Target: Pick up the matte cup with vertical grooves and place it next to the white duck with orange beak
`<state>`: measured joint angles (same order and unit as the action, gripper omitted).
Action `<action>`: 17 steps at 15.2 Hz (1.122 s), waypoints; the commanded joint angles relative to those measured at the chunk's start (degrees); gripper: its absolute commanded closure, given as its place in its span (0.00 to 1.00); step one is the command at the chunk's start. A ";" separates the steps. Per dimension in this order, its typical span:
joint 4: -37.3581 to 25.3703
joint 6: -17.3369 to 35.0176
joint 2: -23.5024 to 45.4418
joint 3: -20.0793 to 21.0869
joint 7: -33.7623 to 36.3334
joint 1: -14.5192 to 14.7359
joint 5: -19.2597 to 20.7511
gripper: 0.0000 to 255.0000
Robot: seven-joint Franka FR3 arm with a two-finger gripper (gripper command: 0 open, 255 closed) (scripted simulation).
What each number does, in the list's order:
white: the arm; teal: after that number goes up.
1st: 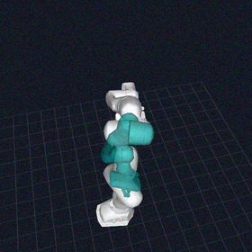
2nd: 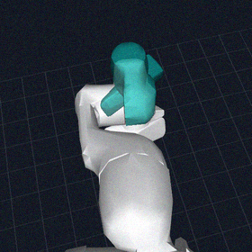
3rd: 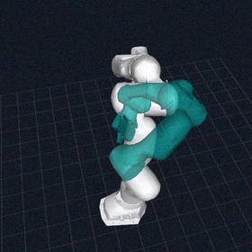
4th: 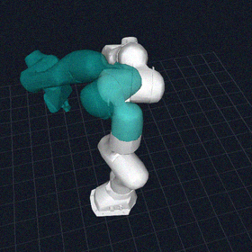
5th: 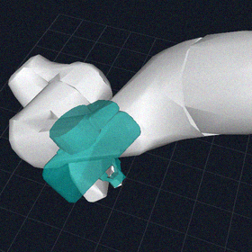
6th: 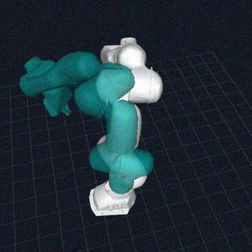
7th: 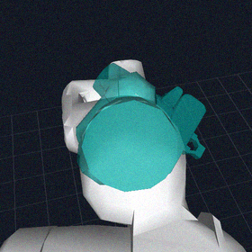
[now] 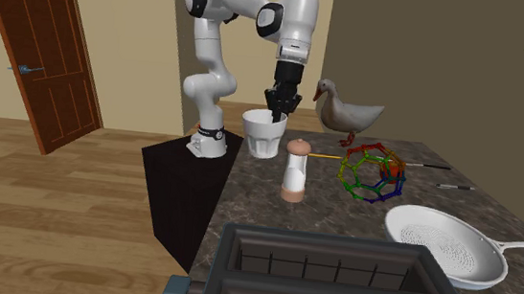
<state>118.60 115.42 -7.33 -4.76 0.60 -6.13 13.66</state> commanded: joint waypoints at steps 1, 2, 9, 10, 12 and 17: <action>-1.39 -1.54 -0.18 0.06 -0.29 0.05 -0.15 1.00; -2.02 -2.29 -0.30 0.08 -0.44 0.07 -0.22 1.00; -6.84 -7.52 -0.79 0.23 -1.46 0.19 -0.63 1.00; -7.58 -8.27 -0.81 0.25 -1.60 0.20 -0.69 1.00; -9.11 -9.77 -0.82 0.29 -1.89 0.23 -0.79 1.00; -13.15 -13.55 -0.61 0.39 -2.61 0.30 -1.01 1.00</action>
<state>106.32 102.68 -7.98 -4.40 -1.87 -5.85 12.69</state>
